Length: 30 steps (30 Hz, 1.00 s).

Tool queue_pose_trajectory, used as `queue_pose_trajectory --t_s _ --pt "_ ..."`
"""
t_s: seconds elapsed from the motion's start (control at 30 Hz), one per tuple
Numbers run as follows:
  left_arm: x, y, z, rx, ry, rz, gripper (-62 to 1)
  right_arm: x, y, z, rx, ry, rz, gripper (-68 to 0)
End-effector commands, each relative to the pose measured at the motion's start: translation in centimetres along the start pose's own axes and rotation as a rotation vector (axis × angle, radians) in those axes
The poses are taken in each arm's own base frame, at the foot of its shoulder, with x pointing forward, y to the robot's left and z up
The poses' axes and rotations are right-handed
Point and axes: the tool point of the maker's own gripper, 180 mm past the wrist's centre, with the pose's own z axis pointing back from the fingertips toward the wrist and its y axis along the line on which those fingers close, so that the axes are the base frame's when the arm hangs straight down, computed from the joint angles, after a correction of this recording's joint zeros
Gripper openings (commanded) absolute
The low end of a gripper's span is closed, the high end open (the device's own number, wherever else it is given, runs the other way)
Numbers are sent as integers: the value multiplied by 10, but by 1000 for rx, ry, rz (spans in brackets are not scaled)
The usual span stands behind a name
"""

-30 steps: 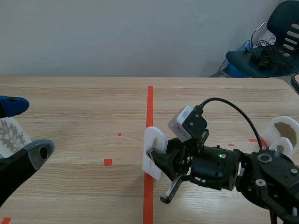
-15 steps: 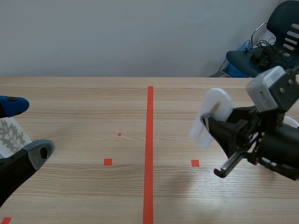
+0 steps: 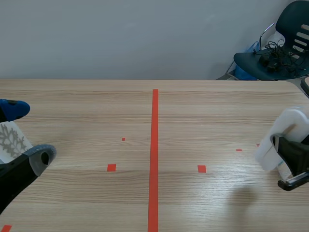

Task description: Do the leaf sorting experiment

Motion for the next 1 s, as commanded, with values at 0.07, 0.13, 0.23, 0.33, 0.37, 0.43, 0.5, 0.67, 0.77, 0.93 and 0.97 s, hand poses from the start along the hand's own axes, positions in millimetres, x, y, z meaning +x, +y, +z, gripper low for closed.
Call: queue_pose_trajectory --t_s 0.07,0.13,0.23,0.33,0.37,0.43,0.5,0.67,0.77,0.93,0.97 --pt "12 -2 -3 -3 -48 -3 14 -1 -17 -12 -33 -39 -60 -616" --pt "12 -2 -3 -3 -48 -3 14 -8 -26 -15 -54 -36 -89 -616" --pt "12 -2 -3 -3 -48 -3 14 -16 -35 -19 -77 -36 -112 -616" --pt "12 -2 -3 -3 -48 -3 14 -17 -41 -22 -93 -47 -127 -616" --pt "12 -2 -3 -3 -48 -3 14 -17 -45 -23 -108 -53 -129 -616" --pt "12 -2 -3 -3 -48 -2 14 -21 -57 -24 -163 -48 -129 -616" --pt "12 -2 -3 -3 -48 -2 14 -27 -68 -24 -219 -36 -131 -616" --pt "12 -2 -3 -3 -48 -2 14 -35 -75 -23 -246 -20 -141 -616" --pt "12 -2 -3 -3 -48 -2 14 -36 -75 -23 -245 -19 -141 -615" --pt "12 -2 -3 -3 -48 -2 14 -38 -75 -23 -247 -8 -135 -570" --pt "12 -2 -3 -3 -48 -2 14 -38 -75 -22 -247 -8 -136 -557"
